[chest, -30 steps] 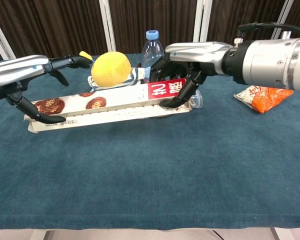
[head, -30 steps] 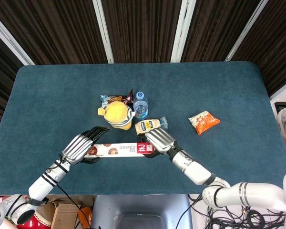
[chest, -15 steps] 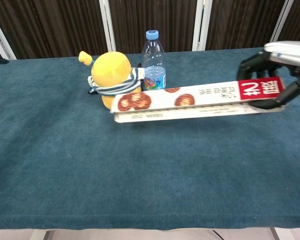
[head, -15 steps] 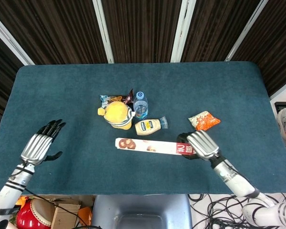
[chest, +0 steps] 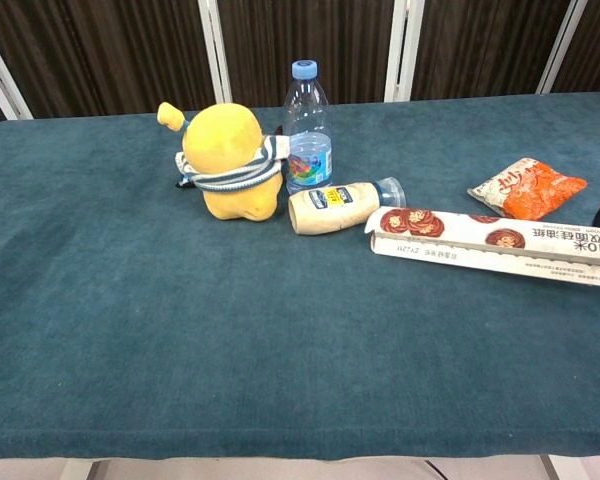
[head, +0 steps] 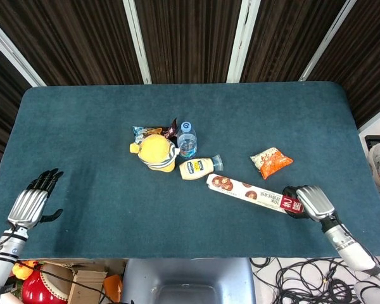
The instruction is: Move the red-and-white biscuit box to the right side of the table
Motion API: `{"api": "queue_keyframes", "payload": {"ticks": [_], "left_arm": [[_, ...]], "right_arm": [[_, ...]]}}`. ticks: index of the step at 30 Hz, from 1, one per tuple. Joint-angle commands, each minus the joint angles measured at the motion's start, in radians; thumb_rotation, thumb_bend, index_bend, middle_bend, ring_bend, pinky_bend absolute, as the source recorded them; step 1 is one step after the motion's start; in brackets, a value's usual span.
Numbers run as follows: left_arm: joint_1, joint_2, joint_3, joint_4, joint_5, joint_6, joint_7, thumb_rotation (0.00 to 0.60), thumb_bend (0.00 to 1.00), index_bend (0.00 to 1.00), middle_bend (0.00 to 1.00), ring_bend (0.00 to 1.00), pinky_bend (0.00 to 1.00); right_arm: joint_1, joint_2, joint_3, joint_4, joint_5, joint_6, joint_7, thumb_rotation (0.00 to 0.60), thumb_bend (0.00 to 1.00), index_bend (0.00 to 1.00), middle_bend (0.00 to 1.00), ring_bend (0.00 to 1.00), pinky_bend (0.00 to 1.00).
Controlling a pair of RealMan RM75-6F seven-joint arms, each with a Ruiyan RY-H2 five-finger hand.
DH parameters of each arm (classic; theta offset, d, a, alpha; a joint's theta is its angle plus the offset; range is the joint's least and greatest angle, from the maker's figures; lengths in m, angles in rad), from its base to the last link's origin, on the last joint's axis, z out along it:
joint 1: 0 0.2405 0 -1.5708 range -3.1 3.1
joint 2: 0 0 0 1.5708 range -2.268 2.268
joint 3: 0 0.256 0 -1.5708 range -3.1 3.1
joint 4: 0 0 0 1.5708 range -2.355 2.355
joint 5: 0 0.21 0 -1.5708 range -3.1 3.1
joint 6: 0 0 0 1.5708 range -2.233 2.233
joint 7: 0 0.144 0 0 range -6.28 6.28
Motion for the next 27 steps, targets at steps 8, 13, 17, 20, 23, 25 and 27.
{"api": "queue_keyframes", "payload": {"ticks": [8, 13, 17, 20, 23, 25, 27], "left_arm": [[0.056, 0.023, 0.020, -0.066, 0.014, 0.047, 0.031, 0.600, 0.25, 0.00, 0.03, 0.01, 0.19], [0.124, 0.033, 0.033, -0.183, -0.078, 0.081, 0.214, 0.600, 0.29, 0.00, 0.03, 0.03, 0.19], [0.187, -0.017, 0.027, -0.198, -0.069, 0.207, 0.308, 0.600, 0.30, 0.00, 0.04, 0.03, 0.19], [0.211, -0.032, 0.031, -0.188, -0.026, 0.265, 0.337, 0.600, 0.30, 0.00, 0.04, 0.03, 0.18], [0.226, -0.035, 0.031, -0.188, 0.003, 0.300, 0.335, 0.600, 0.30, 0.00, 0.04, 0.03, 0.18], [0.232, -0.037, 0.029, -0.176, 0.038, 0.326, 0.312, 0.600, 0.30, 0.00, 0.04, 0.03, 0.18], [0.234, -0.036, 0.030, -0.163, 0.065, 0.335, 0.280, 0.600, 0.31, 0.00, 0.04, 0.03, 0.18]], "right_arm": [[-0.022, 0.118, 0.020, -0.170, 0.033, -0.040, -0.077, 0.600, 0.09, 0.00, 0.00, 0.00, 0.17], [-0.149, 0.243, 0.036, -0.388, 0.110, 0.118, -0.264, 0.600, 0.08, 0.00, 0.00, 0.00, 0.10], [-0.307, 0.281, 0.052, -0.590, 0.163, 0.375, -0.611, 0.600, 0.08, 0.00, 0.00, 0.00, 0.02], [-0.357, 0.277, 0.065, -0.627, 0.165, 0.448, -0.639, 0.600, 0.08, 0.00, 0.00, 0.00, 0.02], [-0.364, 0.251, 0.081, -0.590, 0.176, 0.441, -0.643, 0.600, 0.08, 0.00, 0.00, 0.00, 0.01], [-0.360, 0.248, 0.088, -0.585, 0.193, 0.404, -0.644, 0.600, 0.08, 0.00, 0.00, 0.00, 0.00], [-0.360, 0.255, 0.093, -0.590, 0.184, 0.395, -0.629, 0.600, 0.08, 0.00, 0.00, 0.00, 0.00]]}}
